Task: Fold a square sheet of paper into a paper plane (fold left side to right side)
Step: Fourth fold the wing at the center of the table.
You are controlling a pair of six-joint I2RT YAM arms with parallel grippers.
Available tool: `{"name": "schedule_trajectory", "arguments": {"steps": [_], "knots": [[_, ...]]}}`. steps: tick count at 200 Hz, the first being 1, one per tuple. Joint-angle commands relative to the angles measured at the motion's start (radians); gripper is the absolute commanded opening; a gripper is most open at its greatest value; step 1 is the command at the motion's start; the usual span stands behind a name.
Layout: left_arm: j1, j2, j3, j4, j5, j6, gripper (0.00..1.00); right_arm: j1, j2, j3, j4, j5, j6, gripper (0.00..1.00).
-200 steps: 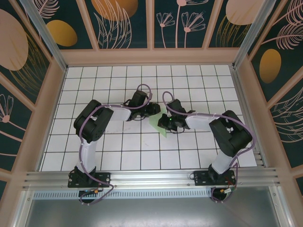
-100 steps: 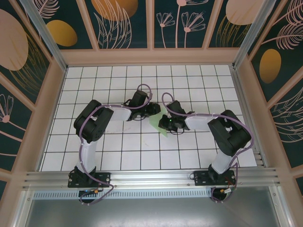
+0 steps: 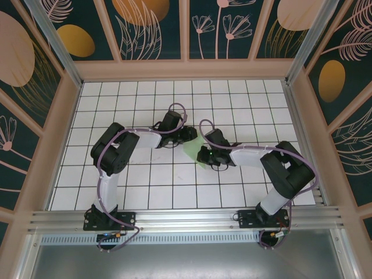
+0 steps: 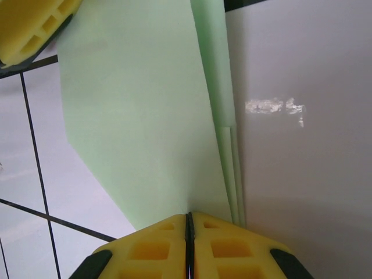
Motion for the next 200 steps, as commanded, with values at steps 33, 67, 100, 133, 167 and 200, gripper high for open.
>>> {"name": "schedule_trajectory", "arguments": {"steps": [33, 67, 100, 133, 167, 200], "knots": [[0.015, 0.061, -0.020, -0.126, -0.104, 0.029, 0.35, 0.040, -0.007, -0.081, -0.259, 0.026, -0.032, 0.13], [0.017, 0.063, -0.020, -0.124, -0.106, 0.029, 0.35, 0.057, -0.026, -0.098, -0.277, 0.034, -0.026, 0.12], [0.018, 0.064, -0.020, -0.125, -0.104, 0.029, 0.35, 0.065, -0.046, -0.112, -0.287, 0.041, -0.017, 0.12], [0.018, 0.063, -0.022, -0.122, -0.104, 0.028, 0.35, 0.068, -0.084, -0.112, -0.239, 0.022, -0.019, 0.15], [0.016, 0.058, -0.017, -0.119, -0.092, 0.027, 0.35, 0.065, -0.108, -0.043, -0.182, 0.026, -0.055, 0.17], [0.018, 0.033, -0.001, -0.143, -0.082, 0.040, 0.35, 0.063, -0.149, 0.043, -0.219, 0.055, -0.107, 0.17]]}}
